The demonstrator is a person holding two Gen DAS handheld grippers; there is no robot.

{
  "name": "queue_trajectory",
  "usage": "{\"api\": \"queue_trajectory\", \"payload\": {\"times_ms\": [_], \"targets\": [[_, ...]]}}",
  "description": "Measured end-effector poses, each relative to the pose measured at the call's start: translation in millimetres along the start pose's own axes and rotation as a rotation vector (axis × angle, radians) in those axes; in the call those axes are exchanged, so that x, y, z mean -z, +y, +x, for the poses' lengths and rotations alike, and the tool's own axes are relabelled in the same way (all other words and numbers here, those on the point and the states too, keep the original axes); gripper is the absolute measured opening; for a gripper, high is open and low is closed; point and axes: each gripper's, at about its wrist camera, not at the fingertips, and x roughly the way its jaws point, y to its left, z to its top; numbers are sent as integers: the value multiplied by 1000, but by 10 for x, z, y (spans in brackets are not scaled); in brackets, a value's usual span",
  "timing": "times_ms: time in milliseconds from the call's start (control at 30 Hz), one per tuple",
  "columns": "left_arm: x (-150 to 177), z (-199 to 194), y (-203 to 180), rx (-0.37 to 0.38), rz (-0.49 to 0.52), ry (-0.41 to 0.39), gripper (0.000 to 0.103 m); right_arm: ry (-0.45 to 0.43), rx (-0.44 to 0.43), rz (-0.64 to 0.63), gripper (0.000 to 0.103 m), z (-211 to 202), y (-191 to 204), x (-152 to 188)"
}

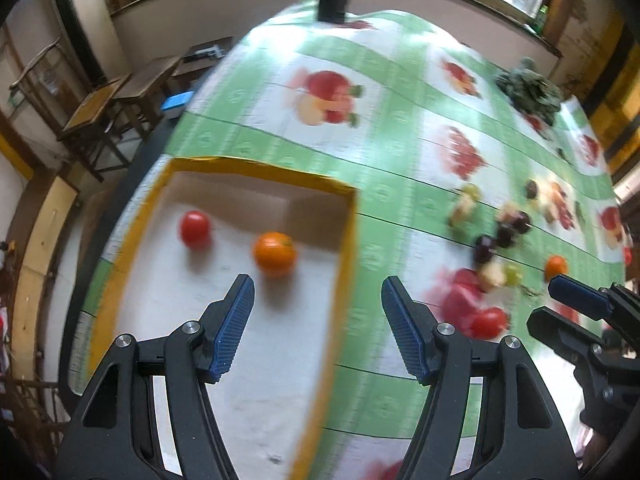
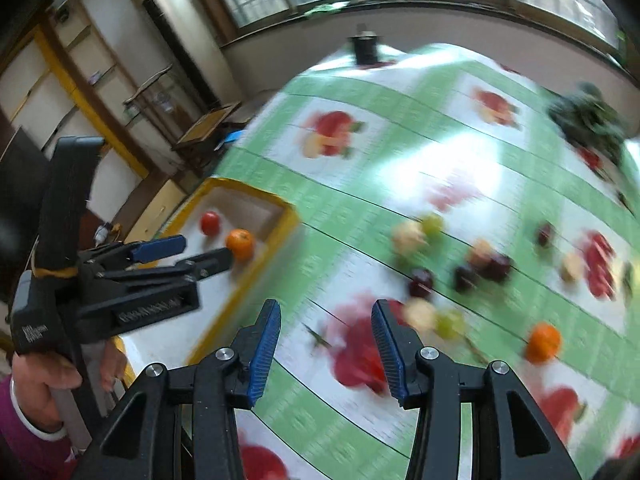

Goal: Organize fruits
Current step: 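Move both open tools back over the table toward remaining fruit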

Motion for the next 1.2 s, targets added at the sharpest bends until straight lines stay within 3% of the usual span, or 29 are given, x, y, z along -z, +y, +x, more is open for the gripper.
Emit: {"api": "queue_trajectory", "payload": {"times_ms": [300, 533, 833, 1200], "targets": [[192, -10, -709, 87, 101, 38, 67, 10, 98, 115, 46, -481, -724, 525], [319, 65, -1084, 124, 149, 84, 67, 17, 110, 160, 46, -672, -1034, 821], [384, 188, -1307, 80, 203, 118, 67, -11, 90, 182, 46, -817, -1165, 947], [326, 371, -1263, 85, 158, 159, 67, 15, 100, 186, 46, -801, -1221, 1003]]}}
